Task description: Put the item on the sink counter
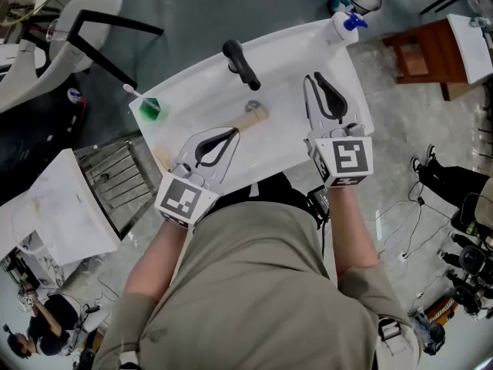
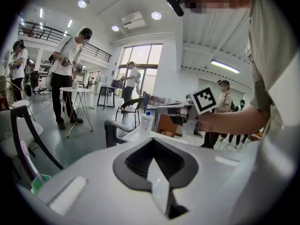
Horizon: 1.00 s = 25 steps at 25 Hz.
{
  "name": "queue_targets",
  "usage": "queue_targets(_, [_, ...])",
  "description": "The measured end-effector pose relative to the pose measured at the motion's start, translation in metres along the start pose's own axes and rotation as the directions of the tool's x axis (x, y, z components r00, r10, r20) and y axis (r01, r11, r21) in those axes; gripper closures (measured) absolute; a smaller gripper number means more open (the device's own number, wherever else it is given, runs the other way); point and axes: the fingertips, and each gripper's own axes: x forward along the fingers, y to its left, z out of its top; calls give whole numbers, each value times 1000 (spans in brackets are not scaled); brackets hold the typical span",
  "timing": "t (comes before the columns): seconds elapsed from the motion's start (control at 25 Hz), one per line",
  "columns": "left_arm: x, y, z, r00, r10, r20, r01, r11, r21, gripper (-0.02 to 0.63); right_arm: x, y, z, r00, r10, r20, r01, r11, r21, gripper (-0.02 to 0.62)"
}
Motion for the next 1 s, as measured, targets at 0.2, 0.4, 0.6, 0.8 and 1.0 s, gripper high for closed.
queue_targets(0.2, [-8, 3, -3, 1000, 1, -1, -1, 1000, 4, 601, -8, 11, 2, 1000, 5, 1, -5, 1000, 4, 546])
queue_targets(0.4, [-14, 5, -4, 1000, 0, 1, 0, 1000, 5, 601, -12, 23, 0, 1000, 27, -3, -27, 999, 34, 546])
queue_targets(0.6, [-17, 6, -4, 1000, -1, 3, 1, 1000, 6, 601, -15, 33, 5, 999, 44, 1, -44, 998, 45, 558])
queue_targets(0.8, [-20, 7, -5, 1000, 0, 4, 0, 1000, 8, 601, -20, 43, 1, 998, 57, -8, -56, 997, 54, 575])
queue_targets(1.0, [-22, 6, -6, 1000, -1, 4, 1, 1000, 9, 601, -24, 50, -5, 998, 66, -15, -64, 995, 71, 581])
